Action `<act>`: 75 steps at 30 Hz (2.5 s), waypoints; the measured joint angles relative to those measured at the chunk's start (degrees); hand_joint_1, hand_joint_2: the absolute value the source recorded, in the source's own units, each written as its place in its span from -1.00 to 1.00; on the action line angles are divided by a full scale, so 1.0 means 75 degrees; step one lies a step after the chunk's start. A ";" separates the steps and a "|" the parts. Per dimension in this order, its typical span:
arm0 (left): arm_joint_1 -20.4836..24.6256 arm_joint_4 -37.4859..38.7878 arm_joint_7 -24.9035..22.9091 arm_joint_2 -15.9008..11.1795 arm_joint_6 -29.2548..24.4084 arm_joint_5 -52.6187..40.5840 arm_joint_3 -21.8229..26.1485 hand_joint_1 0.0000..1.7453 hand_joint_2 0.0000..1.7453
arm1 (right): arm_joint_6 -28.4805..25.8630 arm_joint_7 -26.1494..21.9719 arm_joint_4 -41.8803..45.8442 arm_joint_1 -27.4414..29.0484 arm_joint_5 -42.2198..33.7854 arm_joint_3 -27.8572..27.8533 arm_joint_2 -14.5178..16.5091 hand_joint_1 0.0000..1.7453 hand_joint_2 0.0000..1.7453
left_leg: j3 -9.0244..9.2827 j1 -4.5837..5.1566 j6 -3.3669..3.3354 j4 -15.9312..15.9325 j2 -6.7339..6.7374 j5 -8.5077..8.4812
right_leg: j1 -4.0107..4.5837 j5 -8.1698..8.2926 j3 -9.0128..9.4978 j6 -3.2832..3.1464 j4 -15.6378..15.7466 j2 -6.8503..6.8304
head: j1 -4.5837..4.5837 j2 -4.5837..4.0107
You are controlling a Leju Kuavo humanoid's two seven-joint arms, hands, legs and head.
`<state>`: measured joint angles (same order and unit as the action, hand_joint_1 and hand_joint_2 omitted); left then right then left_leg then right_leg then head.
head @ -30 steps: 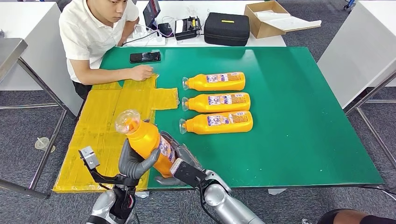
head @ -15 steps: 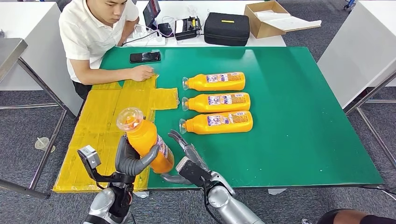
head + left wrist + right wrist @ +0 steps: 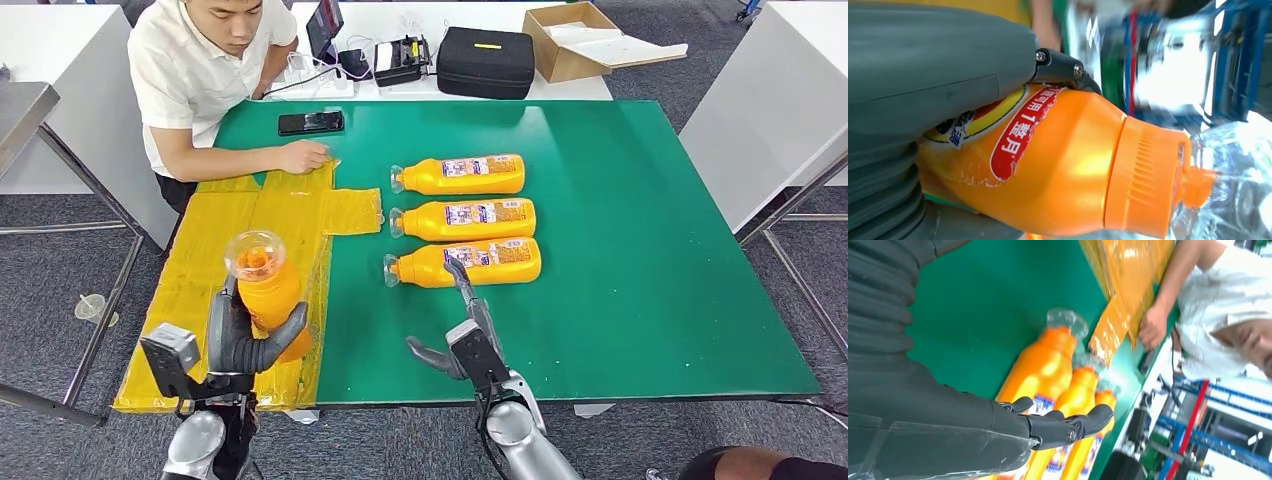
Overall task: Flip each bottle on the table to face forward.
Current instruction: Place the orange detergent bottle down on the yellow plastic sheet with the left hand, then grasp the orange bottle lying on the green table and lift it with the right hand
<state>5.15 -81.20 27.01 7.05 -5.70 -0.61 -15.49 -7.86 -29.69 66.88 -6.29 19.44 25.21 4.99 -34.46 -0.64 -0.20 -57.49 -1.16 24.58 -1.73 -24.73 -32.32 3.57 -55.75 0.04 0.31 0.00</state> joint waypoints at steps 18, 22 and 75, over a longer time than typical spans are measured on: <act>0.1219 0.1650 -0.0684 -0.0518 -0.2271 -0.4755 -0.0414 1.00 1.00 | -0.0018 -0.0112 0.0202 0.0018 0.0082 -0.0566 0.0087 -1.00 1.00 | -0.0002 0.0000 0.0000 -0.0001 0.0000 -0.0002 | -0.0001 0.0001 0.0001 0.0000 -0.0001 0.0000 | 0.0000 0.0000; 0.1365 0.1915 -0.0718 -0.0562 -0.2309 -0.4931 -0.0471 1.00 1.00 | -0.0015 -0.0115 0.0202 0.0012 0.0083 -0.0586 0.0113 -1.00 1.00 | -0.0002 0.0000 0.0000 -0.0001 0.0001 -0.0002 | -0.0001 0.0001 0.0001 0.0000 -0.0002 0.0001 | 0.0000 0.0000; 0.3433 0.6371 -0.1406 -0.0775 -0.1044 -0.7257 -0.1510 -1.00 1.00 | 0.0080 -0.0425 -0.0813 -0.0364 0.0143 -0.0783 0.0267 -1.00 1.00 | 0.0076 0.0001 0.0004 0.0005 -0.0002 -0.0005 | 0.0001 0.0001 0.0082 -0.0001 -0.0003 0.0000 | 0.0000 0.0000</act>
<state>30.90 -33.42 16.46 1.25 -13.53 -55.04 -26.82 -7.26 -32.88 60.78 -9.02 20.52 19.34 6.99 -33.88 -0.64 -0.17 -57.45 -1.17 24.54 -1.72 -24.72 -31.71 3.56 -55.77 0.04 0.31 0.00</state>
